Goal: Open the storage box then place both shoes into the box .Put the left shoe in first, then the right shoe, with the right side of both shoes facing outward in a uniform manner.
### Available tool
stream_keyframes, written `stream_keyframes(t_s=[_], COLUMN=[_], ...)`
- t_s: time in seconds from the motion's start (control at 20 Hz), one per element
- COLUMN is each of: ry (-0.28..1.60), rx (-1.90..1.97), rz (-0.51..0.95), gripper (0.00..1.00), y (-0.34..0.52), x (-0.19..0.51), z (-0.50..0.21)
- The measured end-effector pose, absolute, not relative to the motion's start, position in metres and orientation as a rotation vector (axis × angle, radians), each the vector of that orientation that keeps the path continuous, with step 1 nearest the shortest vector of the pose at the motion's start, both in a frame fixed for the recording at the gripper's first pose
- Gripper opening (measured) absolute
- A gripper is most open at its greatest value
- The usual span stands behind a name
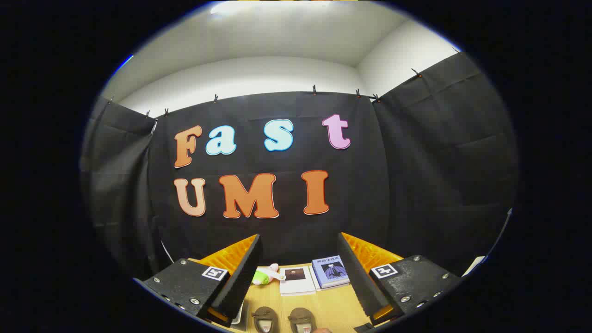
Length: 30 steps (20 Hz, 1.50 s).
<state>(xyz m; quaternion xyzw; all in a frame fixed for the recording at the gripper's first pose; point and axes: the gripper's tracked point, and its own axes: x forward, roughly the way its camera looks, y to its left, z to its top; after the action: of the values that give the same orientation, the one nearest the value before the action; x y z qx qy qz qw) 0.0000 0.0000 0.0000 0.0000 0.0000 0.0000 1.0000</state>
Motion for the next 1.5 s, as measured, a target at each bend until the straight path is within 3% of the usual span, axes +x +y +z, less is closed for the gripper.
stream_keyframes(t_s=[1.0, 1.35, 1.5], ry=[0.046, 0.045, 0.131], rx=[-0.043, -0.043, 0.011], rz=[0.055, 0.164, 0.247], gripper=[0.97, 0.97, 0.97], y=[0.03, 0.055, 0.074], x=[0.013, 0.026, 0.033], z=[-0.031, -0.058, -0.098])
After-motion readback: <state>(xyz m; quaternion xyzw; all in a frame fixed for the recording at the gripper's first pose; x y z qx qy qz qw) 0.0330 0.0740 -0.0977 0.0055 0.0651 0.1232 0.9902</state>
